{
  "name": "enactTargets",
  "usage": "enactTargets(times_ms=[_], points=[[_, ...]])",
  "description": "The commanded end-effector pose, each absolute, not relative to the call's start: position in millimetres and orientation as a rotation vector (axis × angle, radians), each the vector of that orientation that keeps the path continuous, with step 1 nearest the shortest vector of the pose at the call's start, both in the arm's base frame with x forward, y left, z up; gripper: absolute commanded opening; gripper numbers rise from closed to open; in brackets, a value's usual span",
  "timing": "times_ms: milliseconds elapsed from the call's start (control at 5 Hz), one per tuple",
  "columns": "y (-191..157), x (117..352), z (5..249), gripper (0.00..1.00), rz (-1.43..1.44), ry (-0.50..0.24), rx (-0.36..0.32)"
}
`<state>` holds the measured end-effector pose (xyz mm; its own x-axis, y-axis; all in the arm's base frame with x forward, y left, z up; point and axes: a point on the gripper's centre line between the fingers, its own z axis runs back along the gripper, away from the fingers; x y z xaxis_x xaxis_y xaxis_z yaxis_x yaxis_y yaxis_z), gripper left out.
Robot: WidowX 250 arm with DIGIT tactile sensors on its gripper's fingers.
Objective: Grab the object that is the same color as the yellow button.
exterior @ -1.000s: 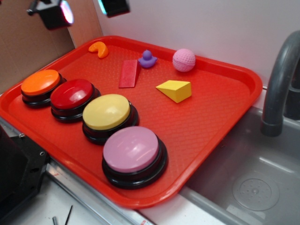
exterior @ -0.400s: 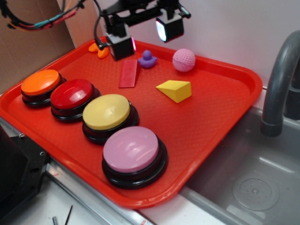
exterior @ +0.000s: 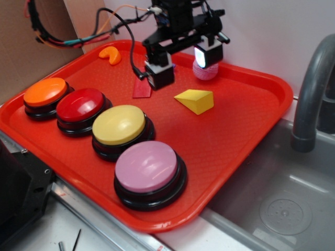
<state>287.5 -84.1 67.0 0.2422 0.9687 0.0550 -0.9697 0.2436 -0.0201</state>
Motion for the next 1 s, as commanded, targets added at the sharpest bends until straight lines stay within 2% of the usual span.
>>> enactTargets(times_ms=[0,400,600,800], points=[[-84.5,298.3,54.4,1.00,1.379,-0.085,-0.017],[-85.5,300.7,27.0,1.00,1.432,-0.059,0.042],[-92.2,287.6,24.7,0.00,1.467,-0.063,0.031],[-89.1,289.8,29.6,0.00,1.474,-0.064,0.021]])
